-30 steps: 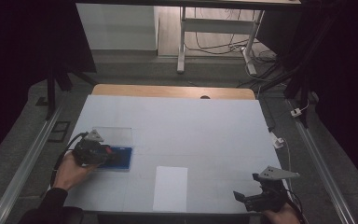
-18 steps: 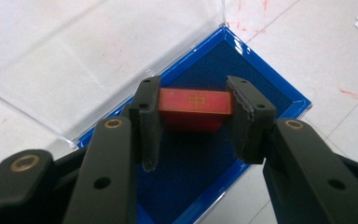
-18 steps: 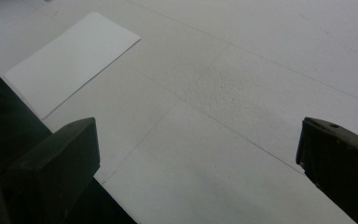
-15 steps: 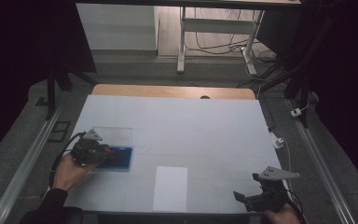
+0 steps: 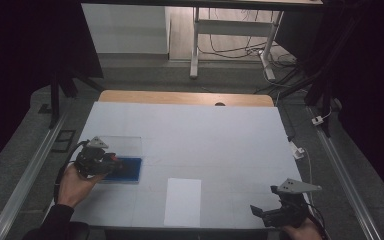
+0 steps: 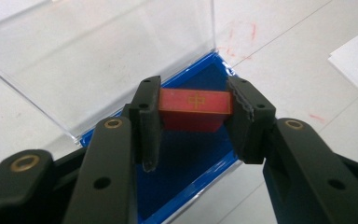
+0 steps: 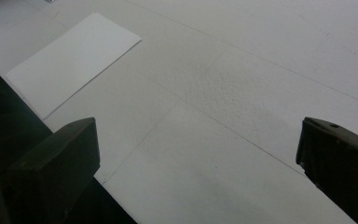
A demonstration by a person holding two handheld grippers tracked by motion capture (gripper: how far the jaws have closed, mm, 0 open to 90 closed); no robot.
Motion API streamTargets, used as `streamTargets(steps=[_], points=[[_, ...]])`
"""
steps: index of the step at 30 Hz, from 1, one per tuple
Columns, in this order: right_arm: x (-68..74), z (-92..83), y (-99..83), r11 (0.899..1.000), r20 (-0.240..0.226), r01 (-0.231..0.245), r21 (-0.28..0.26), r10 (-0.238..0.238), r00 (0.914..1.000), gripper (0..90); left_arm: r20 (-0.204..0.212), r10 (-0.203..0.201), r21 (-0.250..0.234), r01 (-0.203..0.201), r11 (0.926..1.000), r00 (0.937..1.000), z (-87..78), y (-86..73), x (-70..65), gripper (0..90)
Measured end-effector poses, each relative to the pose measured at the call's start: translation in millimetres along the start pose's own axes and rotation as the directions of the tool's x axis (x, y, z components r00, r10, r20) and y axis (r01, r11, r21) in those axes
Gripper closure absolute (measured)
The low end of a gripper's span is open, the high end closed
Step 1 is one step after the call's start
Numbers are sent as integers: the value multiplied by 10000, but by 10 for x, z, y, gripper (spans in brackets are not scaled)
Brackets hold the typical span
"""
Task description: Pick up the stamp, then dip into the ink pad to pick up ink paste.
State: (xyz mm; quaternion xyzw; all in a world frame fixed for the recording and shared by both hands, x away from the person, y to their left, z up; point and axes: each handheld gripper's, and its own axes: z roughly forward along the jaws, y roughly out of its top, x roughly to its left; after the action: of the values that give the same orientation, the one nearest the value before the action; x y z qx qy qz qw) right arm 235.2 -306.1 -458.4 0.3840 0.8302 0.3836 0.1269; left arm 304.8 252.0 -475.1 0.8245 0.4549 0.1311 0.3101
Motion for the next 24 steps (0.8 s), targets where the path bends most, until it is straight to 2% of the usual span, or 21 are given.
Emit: streamTargets(steps=[4, 7, 11, 18, 24], points=[[0, -1, -3, 10000, 15, 14, 22, -14, 10000, 0, 5, -7, -241, 7, 9997, 10000, -63, 22, -59, 583], [-2, -5, -4, 10000, 6, -10, -4, 10, 10000, 0, -27, 12, -202, -13, 9998, 10000, -56, 33, -72, 583], [2, 2, 2, 10000, 23, 1, 61, -1, 10000, 0, -157, -85, 155, 88, 9998, 9998, 21, 56, -70, 583], [-2, 2, 3, 10000, 28, -15, 81, 15, 10000, 0, 15, -464, 465, 462, 9978, 9989, 136, 33, -7, 583], [1, 3, 3, 10000, 28, -13, 87, 13, 10000, 0, 129, -417, 669, 407, 9969, 9990, 225, 34, 9, 584]])
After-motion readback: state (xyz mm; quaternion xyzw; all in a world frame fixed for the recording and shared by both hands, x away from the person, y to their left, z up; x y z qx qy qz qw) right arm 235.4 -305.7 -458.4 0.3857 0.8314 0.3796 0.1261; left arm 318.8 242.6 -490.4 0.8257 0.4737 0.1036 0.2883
